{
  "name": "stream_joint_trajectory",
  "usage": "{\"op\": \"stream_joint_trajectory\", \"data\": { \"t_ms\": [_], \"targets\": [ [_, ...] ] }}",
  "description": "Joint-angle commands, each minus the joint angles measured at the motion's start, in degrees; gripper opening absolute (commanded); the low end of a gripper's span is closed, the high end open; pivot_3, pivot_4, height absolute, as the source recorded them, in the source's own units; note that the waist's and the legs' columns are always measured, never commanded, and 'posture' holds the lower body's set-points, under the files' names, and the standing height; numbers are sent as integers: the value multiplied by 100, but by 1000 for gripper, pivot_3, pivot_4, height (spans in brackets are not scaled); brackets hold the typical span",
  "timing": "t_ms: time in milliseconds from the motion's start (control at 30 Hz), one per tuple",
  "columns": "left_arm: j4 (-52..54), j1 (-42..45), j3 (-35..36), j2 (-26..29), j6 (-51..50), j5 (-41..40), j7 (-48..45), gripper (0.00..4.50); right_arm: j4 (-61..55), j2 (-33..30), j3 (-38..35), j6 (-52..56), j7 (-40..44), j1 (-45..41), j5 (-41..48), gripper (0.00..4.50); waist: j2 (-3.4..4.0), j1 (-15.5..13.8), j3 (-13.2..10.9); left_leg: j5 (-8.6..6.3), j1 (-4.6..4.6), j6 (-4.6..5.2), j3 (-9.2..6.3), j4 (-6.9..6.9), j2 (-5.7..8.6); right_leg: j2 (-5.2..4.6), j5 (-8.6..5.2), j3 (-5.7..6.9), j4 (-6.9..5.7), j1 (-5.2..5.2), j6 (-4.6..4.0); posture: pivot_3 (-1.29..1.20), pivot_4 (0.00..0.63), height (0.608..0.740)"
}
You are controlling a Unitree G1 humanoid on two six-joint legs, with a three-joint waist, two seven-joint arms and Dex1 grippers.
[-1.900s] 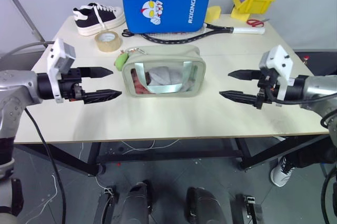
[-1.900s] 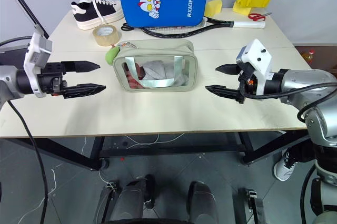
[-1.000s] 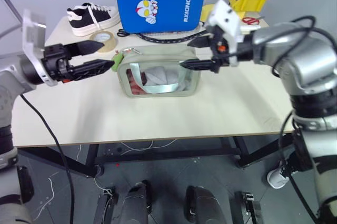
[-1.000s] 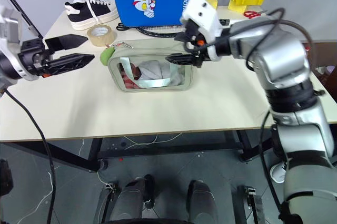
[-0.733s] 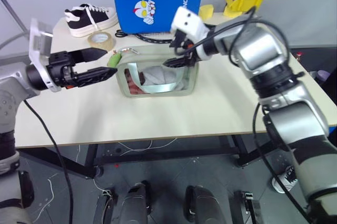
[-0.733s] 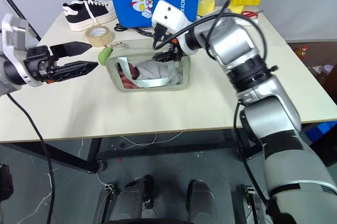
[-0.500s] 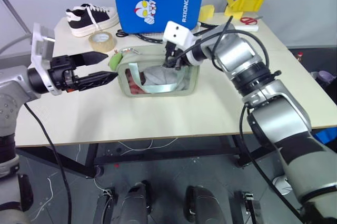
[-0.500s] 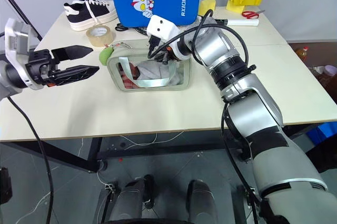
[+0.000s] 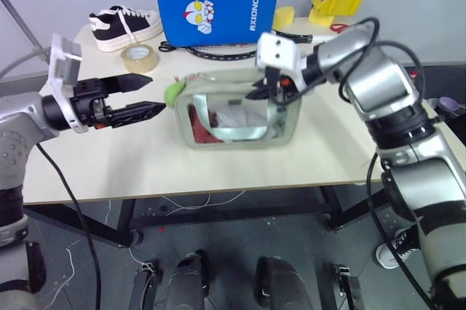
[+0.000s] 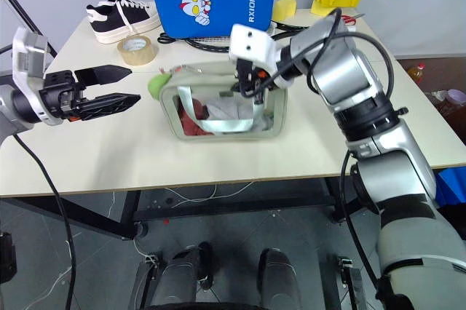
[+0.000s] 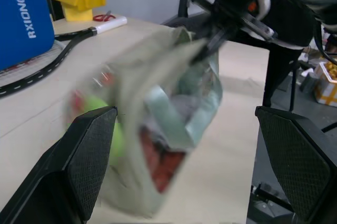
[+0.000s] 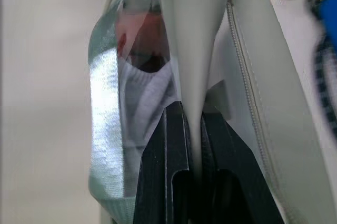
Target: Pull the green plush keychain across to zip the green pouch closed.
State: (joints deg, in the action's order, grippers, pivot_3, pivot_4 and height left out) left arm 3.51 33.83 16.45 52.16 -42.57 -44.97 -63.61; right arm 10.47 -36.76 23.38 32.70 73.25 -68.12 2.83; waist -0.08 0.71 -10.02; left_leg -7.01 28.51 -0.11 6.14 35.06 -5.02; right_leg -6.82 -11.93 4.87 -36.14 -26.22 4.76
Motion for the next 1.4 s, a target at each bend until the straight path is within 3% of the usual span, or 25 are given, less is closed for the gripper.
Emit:
{"op": "stream_joint_trajectory", "data": {
  "t_ms": [33, 167, 300, 433, 667, 767, 933, 1267, 1400],
  "targets": [
    [79, 70, 22, 45, 124, 33, -43, 4500, -495, -144, -290, 93, 2, 38, 84, 42, 0, 10, 0, 0, 0, 0, 1, 0, 0, 0, 0, -1, 0, -2, 0, 0, 150, 723],
    [34, 142, -58, 50, 139, 72, -78, 4500, -620, -161, -282, 43, -86, 210, 28, 42, 0, -2, 0, 0, -1, 0, 1, 1, 0, 0, 0, -1, -1, -1, 0, 0, 150, 723],
    [-6, 215, -160, 59, 163, 114, -135, 4500, -696, -189, -508, 423, -315, 234, 89, 1479, 0, -20, 0, 0, -1, 0, 0, 4, 0, 0, 0, -1, 1, 1, -1, 0, 150, 723],
    [-69, 233, -187, 81, 180, 152, -172, 4500, -1225, -551, -995, 845, -176, 238, 461, 3542, 1, -26, -1, 0, 2, 0, 0, 2, 0, 0, 0, -1, 1, -3, -1, 0, 150, 723],
    [-235, 89, -320, -11, 442, 461, -192, 4500, -1982, -1472, -1312, 840, -123, 1155, 625, 3542, -3, -106, 1, -2, -14, 0, 0, 3, -1, -1, -1, -1, 15, -8, -3, 0, 150, 723],
    [-400, 145, -442, -127, 593, 620, -162, 4500, -1837, -1453, -1176, 669, -290, 1347, 478, 2719, -1, -104, 0, -2, -12, 0, 0, 3, -1, -2, 0, -1, 15, -11, -5, 0, 150, 723],
    [-727, 257, -683, -339, 905, 962, -167, 4500, -1605, -1376, -1141, 575, -500, 1281, 380, 58, -1, -130, 0, -2, -3, 0, 1, 0, 0, -2, 0, -2, 14, -10, -4, 0, 150, 723],
    [-1786, 869, -1204, -873, 1708, 1678, -354, 4500, -1643, -1386, -1195, 493, -489, 1352, 482, 58, -3, -143, 0, -2, -3, 1, 0, 11, 0, -2, 1, -2, 12, -5, -5, 0, 150, 723],
    [-1907, 946, -1250, -910, 1831, 1738, -594, 2728, -1632, -1399, -1221, 535, -524, 1315, 491, 0, -3, -127, 0, -1, 1, 2, 3, 7, 0, -2, 1, -3, 9, 0, -4, 0, 150, 723]
  ]
}}
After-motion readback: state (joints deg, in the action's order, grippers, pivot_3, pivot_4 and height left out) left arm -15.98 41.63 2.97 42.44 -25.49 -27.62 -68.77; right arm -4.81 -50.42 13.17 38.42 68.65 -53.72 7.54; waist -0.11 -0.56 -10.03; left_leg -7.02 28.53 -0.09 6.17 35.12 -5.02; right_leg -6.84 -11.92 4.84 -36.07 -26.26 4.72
